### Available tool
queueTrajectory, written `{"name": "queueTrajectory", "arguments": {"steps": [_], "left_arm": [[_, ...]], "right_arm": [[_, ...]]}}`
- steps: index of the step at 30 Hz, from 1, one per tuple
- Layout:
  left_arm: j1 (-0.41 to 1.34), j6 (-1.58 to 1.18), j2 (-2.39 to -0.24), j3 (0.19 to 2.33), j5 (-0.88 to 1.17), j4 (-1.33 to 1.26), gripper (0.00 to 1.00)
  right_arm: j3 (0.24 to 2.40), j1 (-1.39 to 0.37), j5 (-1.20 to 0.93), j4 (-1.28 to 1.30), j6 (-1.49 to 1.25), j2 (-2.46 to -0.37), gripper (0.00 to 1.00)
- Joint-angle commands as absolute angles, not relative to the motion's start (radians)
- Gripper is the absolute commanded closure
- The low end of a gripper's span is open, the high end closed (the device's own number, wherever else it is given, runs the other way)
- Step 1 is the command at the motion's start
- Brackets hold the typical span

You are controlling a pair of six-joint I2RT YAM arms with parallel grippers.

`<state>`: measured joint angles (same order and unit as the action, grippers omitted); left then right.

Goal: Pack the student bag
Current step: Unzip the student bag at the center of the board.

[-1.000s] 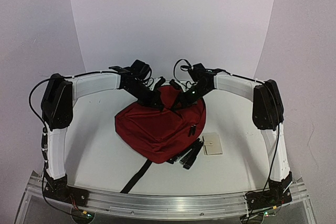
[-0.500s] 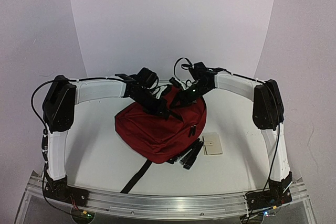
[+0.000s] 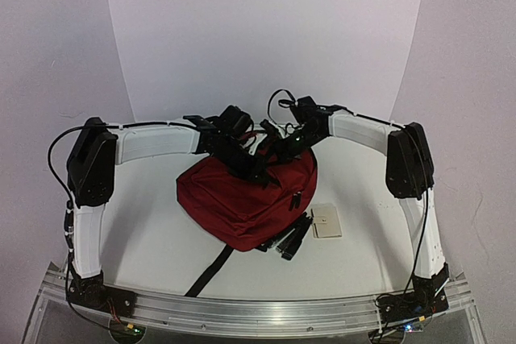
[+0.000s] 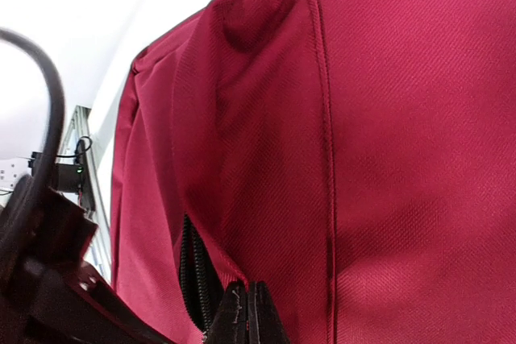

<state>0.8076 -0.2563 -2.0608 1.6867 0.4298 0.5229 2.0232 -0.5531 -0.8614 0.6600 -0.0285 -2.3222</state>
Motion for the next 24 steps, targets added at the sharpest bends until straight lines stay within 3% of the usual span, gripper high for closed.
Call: {"name": "queueTrajectory", "arguments": {"steps": [1,12,24], "left_arm": [[0.88,-0.261,-2.105,1.78,0.481,0.482,1.0],[0.982,-0.235,-2.187,1.89,0.427,0.505,1.0],[0.988,-0.38,-1.962,1.534,0.07,0.185,1.0]], "right_arm": [[2.056,-0.551,-0.928,0.62,-0.067,-2.324,1.0],[2.042,-0.547,-0.987,0.58,-0.136,-2.325,1.0],[1.975,-0.508,-0.991,0.553,-0.178,-2.316,1.0]]}}
